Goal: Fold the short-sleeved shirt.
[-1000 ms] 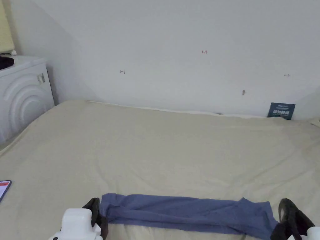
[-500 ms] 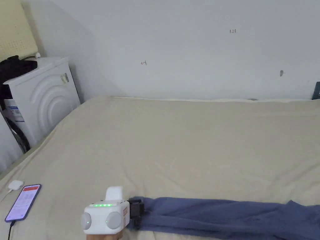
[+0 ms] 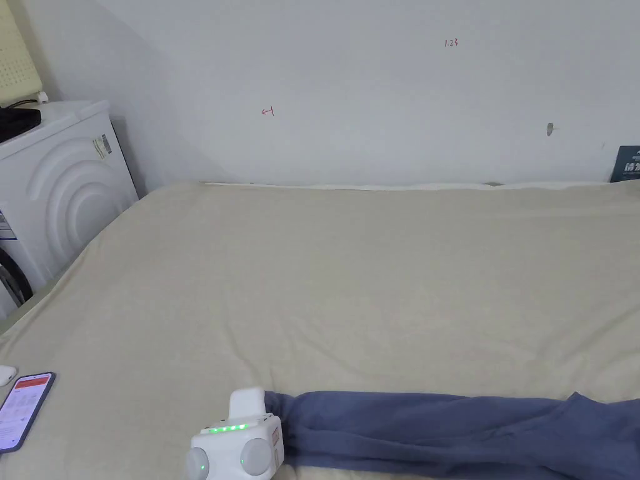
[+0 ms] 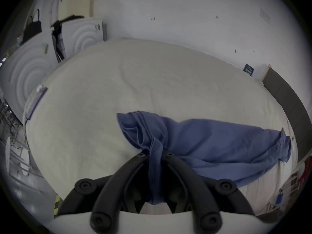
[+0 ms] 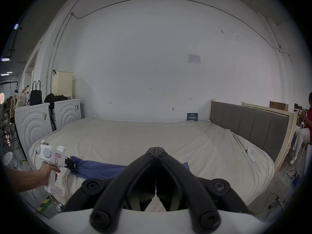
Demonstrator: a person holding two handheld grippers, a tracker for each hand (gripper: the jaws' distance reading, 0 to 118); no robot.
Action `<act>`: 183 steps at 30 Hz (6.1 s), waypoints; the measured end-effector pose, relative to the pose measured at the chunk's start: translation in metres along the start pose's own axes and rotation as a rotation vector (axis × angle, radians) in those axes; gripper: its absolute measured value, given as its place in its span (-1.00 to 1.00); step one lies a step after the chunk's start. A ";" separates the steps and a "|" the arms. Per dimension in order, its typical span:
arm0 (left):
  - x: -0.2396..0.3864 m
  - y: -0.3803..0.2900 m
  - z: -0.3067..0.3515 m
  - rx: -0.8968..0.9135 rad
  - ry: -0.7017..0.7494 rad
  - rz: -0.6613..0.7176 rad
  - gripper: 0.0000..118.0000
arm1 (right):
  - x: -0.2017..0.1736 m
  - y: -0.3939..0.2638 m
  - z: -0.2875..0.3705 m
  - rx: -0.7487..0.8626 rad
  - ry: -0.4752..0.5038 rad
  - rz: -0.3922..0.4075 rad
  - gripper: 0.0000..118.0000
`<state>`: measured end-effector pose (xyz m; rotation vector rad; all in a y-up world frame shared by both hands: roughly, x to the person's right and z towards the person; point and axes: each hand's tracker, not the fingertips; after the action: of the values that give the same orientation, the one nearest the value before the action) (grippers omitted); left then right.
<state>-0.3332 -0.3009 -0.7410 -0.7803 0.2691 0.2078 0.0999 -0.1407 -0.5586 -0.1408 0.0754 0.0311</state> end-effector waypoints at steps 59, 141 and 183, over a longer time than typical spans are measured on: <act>0.059 -0.029 0.031 0.118 0.030 -0.415 -0.87 | 0.007 -0.018 -0.013 -0.046 0.039 0.013 -0.99; 0.110 -0.016 0.108 0.152 -0.352 -0.454 -0.86 | -0.040 -0.015 -0.021 -0.122 0.168 -0.013 -0.99; 0.187 -0.103 0.075 0.232 -0.351 -0.565 -1.00 | 0.000 -0.039 -0.032 -0.211 0.100 -0.056 -0.99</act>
<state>-0.1152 -0.3027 -0.6808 -0.5503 -0.2586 -0.2179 0.0987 -0.1843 -0.5847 -0.3554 0.1685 -0.0243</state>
